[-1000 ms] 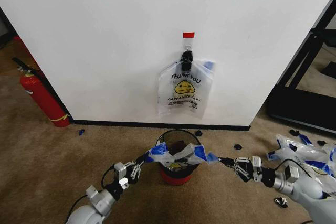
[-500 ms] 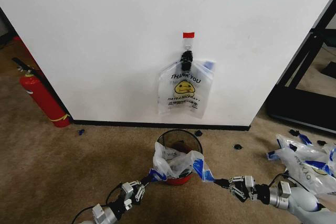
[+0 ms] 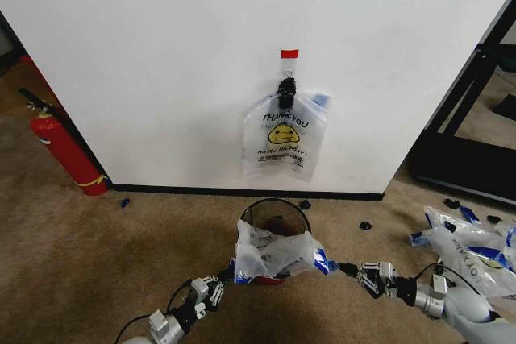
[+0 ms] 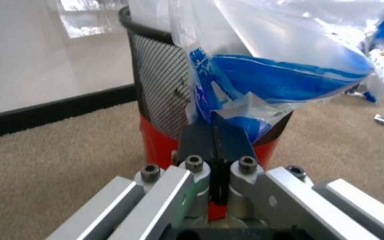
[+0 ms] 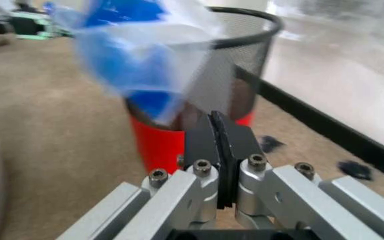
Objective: Pick up the garbage bag from the wall and place it over the trash bin.
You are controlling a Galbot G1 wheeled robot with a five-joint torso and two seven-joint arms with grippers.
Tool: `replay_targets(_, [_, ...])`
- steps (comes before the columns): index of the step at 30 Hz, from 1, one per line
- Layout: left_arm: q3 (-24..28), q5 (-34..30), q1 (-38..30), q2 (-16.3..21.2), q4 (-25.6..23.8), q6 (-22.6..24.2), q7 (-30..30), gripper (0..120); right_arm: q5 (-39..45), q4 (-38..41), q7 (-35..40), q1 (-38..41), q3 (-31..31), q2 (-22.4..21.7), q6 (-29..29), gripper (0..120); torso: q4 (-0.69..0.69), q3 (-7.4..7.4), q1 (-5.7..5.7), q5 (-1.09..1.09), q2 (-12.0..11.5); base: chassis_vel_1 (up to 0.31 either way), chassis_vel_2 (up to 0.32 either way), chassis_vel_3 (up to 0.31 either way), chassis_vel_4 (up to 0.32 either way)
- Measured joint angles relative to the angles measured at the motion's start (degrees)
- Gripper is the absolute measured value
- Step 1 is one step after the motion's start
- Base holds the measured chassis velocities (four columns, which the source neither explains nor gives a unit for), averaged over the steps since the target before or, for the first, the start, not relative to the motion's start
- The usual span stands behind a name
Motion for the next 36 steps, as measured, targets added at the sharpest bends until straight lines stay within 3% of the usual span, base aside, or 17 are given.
replay_targets(8, [0.30, 0.90, -1.28, -1.15, 1.71, 1.02, -0.86, 0, -2.08, -2.43, 8.52, 1.32, -1.34, 2.72, 0.63, 0, 0.00, 0.00, 0.00, 0.00, 0.00, 0.000, 0.000, 0.000, 0.000])
replay_targets(12, [0.65, 0.60, -1.33, -1.39, 1.14, 1.38, -0.92, 0, -1.86, -2.40, 8.98, 1.34, -1.52, 3.09, 0.62, 0, 0.01, 0.00, 0.00, 0.01, 0.00, 0.000, 0.000, 0.000, 0.000])
replay_targets(19, [1.06, 0.29, -0.78, -1.64, -0.69, 1.85, -0.94, 0, 2.82, 0.10, -7.13, 0.18, 0.86, 0.07, -3.24, 0, 0.00, 0.00, 0.00, -0.03, 0.00, 0.000, 0.000, 0.000, 0.000])
replay_targets(23, [1.07, 0.22, -0.68, -1.71, -0.75, 1.87, -0.95, 0, 3.11, 0.85, -9.36, -0.23, 1.50, -0.66, -2.76, 0, 0.00, 0.00, 0.00, 0.00, 0.00, 0.000, 0.000, 0.000, 0.000])
replay_targets(26, [1.04, 0.19, -0.62, -1.72, -0.75, 1.93, -0.95, 0, 3.21, 3.06, -11.42, -0.82, 2.58, -1.30, -1.07, 16, 0.00, 0.00, 0.00, 0.00, 0.00, 0.000, 0.000, 0.000, 0.000])
replay_targets(32, [0.99, 0.07, -0.71, -1.58, -0.75, 2.15, -0.96, 0, 2.15, 4.44, -12.30, -0.34, 3.07, -1.40, 0.22, 34, 0.00, 0.00, 0.00, -0.01, 0.00, 0.000, 0.000, 0.000, 0.000])
replay_targets(36, [1.28, -0.05, -0.96, -1.57, -0.75, 2.36, -1.01, 0, -0.07, 3.77, -11.27, 0.48, 2.11, 0.08, 0.70, 53, 0.00, 0.00, 0.00, 0.01, 0.00, 0.000, 0.000, 0.000, 0.000])
